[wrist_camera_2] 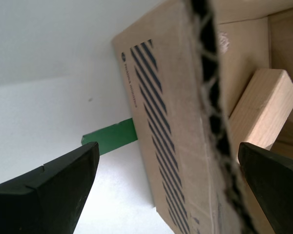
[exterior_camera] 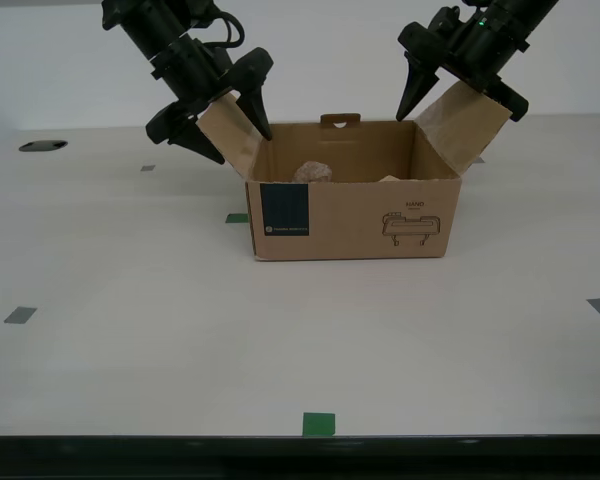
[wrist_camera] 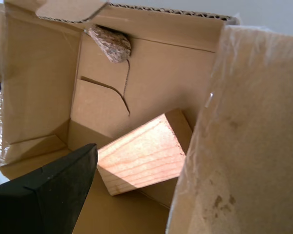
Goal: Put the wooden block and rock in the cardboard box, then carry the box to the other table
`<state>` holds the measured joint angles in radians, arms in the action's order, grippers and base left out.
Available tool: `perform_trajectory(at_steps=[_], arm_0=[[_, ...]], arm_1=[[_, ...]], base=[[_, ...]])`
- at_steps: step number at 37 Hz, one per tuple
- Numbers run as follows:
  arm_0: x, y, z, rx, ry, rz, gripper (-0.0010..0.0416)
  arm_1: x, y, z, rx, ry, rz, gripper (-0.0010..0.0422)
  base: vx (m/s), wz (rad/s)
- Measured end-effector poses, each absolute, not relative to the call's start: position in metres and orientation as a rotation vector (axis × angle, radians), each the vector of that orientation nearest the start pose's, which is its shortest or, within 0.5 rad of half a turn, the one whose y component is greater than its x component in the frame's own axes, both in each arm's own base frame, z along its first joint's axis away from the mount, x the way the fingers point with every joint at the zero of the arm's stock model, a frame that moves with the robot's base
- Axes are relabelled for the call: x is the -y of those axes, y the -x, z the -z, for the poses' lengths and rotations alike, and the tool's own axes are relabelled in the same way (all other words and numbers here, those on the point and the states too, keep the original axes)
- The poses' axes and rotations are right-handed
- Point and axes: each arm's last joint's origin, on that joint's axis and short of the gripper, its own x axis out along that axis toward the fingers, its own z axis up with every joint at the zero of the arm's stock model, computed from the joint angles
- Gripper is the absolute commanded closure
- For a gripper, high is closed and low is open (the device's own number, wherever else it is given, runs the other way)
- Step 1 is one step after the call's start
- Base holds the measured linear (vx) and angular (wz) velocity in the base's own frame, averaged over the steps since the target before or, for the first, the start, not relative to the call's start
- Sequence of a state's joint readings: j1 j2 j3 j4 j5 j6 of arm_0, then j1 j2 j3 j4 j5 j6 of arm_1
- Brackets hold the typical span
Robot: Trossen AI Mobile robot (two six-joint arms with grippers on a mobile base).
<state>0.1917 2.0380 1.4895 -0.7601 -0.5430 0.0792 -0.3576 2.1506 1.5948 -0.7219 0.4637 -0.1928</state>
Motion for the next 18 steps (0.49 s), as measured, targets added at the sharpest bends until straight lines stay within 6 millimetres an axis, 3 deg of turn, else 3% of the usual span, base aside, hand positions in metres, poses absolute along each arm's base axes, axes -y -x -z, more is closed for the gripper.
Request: perform_trajectory(at_steps=[18], arm_0=[[-0.0928,-0.3918,-0.1731,-1.356,-0.31,-0.564,0.0016]], arm_1=[[0.1627,-0.3994,-0.1552,-1.376,0.217,0.564,0.0023]], base=[[0.0,0.0]])
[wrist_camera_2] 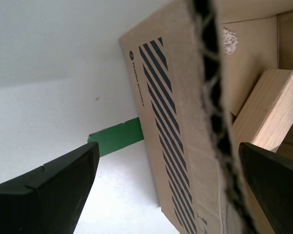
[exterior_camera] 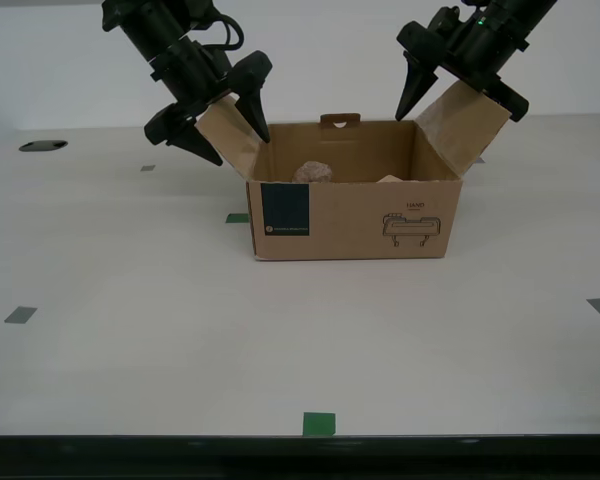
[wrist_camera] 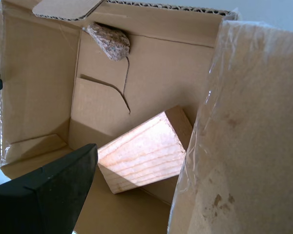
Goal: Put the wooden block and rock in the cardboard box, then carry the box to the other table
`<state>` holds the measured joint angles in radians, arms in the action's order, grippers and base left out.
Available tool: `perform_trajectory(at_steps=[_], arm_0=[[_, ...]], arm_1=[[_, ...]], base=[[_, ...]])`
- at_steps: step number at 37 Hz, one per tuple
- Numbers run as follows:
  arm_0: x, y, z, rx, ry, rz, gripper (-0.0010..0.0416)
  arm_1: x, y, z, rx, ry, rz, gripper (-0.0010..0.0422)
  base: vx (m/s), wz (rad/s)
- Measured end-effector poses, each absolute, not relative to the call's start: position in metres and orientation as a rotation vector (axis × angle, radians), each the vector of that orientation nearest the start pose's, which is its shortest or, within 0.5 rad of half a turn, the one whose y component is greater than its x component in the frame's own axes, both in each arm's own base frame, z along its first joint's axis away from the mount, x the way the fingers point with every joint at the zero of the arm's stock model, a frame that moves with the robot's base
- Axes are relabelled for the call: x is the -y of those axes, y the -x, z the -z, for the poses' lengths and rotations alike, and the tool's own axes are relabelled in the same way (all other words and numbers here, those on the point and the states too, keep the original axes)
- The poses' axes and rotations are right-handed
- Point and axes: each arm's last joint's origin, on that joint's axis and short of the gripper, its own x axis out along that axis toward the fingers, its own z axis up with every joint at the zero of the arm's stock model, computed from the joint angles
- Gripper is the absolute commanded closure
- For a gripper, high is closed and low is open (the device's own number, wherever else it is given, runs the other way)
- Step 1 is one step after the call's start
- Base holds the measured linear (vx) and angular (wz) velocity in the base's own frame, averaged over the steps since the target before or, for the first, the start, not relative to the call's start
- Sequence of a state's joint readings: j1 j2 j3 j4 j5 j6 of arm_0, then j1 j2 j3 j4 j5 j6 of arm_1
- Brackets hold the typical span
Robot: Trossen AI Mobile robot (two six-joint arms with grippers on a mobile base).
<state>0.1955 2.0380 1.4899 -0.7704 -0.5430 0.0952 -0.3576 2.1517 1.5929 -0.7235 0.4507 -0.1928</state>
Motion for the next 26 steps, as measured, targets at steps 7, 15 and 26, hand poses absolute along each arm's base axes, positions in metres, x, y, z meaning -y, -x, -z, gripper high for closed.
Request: perform_trajectory(at_steps=[7,15,26], arm_0=[[-0.0936,-0.3916,-0.1732,-1.359,-0.313,-0.562,0.0016],[-0.0933,-0.3886,-0.1725,-1.393,-0.319,-0.554,0.0021],[-0.0934,-0.3876,-0.1723,-1.404,-0.321,-0.551,0.0104]], arm_1=[[0.1629,-0.3994,-0.1557,-1.375,0.217,0.564,0.0023],[0.1629,-0.3994,-0.1557,-1.375,0.217,0.564,0.0023],[0.1628,-0.3992,-0.1557,-1.38,0.224,0.558,0.0023]], base=[[0.0,0.0],[0.0,0.0],[0.0,0.0]])
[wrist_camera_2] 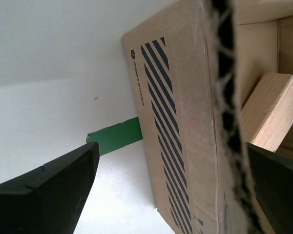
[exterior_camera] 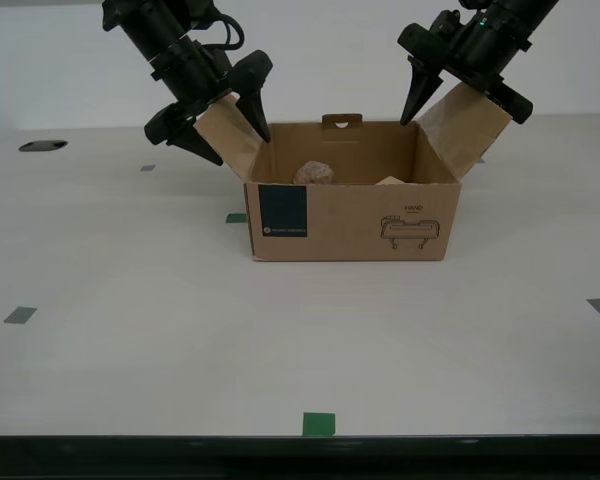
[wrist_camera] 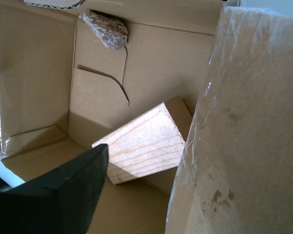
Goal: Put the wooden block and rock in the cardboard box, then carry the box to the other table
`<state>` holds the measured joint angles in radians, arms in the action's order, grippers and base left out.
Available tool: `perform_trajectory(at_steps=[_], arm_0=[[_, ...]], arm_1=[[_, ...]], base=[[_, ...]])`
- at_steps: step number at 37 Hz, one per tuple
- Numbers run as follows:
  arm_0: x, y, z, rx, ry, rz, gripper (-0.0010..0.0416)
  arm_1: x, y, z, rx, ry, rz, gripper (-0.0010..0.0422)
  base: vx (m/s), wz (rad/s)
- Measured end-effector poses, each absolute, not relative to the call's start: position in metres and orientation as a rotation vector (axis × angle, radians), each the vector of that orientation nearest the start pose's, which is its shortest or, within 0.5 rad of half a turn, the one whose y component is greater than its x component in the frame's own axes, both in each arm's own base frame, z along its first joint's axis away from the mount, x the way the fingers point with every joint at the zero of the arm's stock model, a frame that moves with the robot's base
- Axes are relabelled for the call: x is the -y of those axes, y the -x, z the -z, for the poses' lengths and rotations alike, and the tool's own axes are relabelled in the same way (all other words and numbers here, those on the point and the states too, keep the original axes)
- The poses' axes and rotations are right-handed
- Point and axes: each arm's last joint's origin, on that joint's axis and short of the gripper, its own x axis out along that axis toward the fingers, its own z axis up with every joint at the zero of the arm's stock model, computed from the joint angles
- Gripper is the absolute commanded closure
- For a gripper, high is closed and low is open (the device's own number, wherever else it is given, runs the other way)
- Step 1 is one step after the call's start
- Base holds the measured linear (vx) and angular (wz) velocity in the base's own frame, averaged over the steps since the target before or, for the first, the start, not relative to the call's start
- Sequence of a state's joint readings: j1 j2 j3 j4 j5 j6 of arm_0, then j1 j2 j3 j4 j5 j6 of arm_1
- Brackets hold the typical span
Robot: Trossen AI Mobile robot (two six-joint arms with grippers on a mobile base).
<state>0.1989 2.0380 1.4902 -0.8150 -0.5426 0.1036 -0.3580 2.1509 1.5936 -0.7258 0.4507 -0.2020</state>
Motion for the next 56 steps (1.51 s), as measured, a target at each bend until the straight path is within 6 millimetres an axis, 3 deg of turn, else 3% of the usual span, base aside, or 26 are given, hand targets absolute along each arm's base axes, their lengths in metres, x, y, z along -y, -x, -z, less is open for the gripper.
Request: perform_trajectory(at_steps=[5,9,29,36,45,56], arm_0=[[-0.094,-0.387,-0.172,-1.41,-0.333,-0.541,0.0146],[-0.094,-0.387,-0.172,-1.416,-0.338,-0.536,0.0179],[-0.094,-0.387,-0.172,-1.419,-0.339,-0.532,0.0334],[-0.094,-0.387,-0.172,-1.419,-0.334,-0.526,0.0409],[-0.095,-0.387,-0.172,-1.416,-0.325,-0.533,0.0408],[-0.096,-0.384,-0.174,-1.431,-0.33,-0.541,0.0407]], arm_1=[[0.163,-0.399,-0.156,-1.381,0.225,0.557,0.0039],[0.163,-0.399,-0.156,-1.381,0.225,0.557,0.0082],[0.165,-0.4,-0.159,-1.388,0.296,0.552,0.0413],[0.165,-0.399,-0.159,-1.399,0.326,0.534,0.0416],[0.165,-0.399,-0.161,-1.398,0.334,0.527,0.0414],[0.162,-0.394,-0.177,-1.376,0.312,0.502,0.0414]], base=[[0.0,0.0],[0.0,0.0],[0.0,0.0],[0.0,0.0],[0.0,0.0],[0.0,0.0]])
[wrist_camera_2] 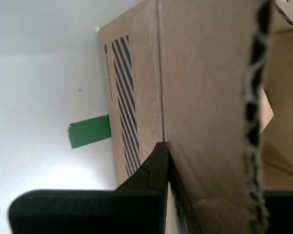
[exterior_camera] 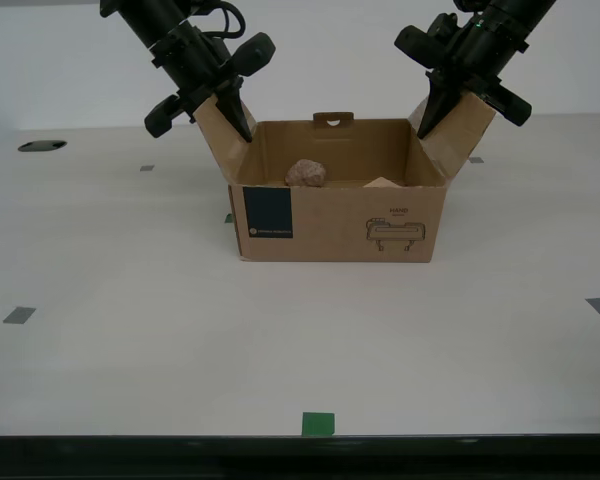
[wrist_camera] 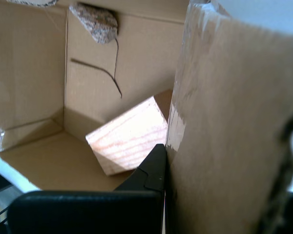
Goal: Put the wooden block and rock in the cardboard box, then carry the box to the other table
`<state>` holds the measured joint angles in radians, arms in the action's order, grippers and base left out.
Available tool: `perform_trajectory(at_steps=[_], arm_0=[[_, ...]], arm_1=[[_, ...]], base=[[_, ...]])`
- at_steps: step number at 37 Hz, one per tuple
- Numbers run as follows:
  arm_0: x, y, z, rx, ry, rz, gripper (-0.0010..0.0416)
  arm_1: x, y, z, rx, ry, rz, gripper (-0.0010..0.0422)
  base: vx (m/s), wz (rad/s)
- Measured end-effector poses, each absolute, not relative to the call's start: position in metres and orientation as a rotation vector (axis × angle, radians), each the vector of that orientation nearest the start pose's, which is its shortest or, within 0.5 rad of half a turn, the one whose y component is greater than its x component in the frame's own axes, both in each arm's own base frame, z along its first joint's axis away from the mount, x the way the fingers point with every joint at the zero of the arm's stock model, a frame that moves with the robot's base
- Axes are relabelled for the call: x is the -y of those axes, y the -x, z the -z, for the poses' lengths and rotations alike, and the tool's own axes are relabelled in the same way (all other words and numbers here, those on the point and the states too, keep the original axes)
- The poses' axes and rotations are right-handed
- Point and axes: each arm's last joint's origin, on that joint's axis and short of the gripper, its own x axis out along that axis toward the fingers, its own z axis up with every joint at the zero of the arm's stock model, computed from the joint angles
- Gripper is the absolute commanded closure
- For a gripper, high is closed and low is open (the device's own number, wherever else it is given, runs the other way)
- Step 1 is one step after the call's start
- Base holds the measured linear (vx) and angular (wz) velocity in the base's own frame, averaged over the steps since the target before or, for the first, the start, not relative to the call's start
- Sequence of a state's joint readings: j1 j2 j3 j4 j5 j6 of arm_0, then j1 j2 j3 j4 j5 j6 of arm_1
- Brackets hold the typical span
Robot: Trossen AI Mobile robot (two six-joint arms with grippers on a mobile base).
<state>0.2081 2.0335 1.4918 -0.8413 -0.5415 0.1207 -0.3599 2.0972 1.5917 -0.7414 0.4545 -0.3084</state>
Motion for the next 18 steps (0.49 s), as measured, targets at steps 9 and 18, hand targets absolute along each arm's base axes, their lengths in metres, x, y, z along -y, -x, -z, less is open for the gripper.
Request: perform_trajectory(at_steps=[9,18], arm_0=[[-0.096,-0.378,-0.194,-1.405,-0.326,-0.549,0.0407],[-0.095,-0.371,-0.208,-1.395,-0.324,-0.552,0.0407]], arm_1=[[0.16,-0.389,-0.196,-1.345,0.313,0.512,0.0414],[0.158,-0.383,-0.213,-1.321,0.325,0.514,0.0414]], base=[[0.0,0.0],[0.0,0.0]])
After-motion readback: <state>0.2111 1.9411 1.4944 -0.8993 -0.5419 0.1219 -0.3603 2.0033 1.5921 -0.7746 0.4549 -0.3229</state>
